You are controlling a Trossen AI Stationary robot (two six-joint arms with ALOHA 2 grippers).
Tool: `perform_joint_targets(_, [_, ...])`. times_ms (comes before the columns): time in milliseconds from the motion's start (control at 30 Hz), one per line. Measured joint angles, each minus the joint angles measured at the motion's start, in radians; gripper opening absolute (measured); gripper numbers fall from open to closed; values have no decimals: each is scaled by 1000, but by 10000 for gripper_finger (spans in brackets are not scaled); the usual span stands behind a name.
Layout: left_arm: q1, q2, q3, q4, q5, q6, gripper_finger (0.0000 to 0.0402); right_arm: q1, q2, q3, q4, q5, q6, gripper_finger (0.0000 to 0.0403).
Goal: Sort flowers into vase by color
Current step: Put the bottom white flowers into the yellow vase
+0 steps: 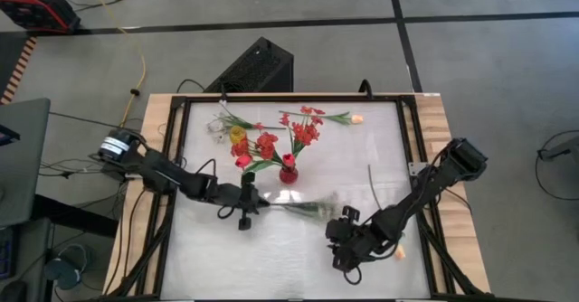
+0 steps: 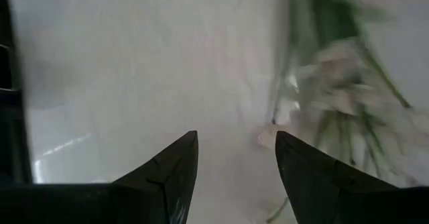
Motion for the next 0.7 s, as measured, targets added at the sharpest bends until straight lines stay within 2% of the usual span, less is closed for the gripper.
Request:
perform_joint_targets(133, [-44,-64,0,-38,-135,-3,0,15,0,0,85,0,-6,225])
perform_joint_targets(500, [-154,-219,0,-82,-296,0,0,50,0,0,483,-39,-169,225])
perform_joint_targets(700, [-225,-296,1,-83,-420,44,0,56,0,9,543,-73,-181,225])
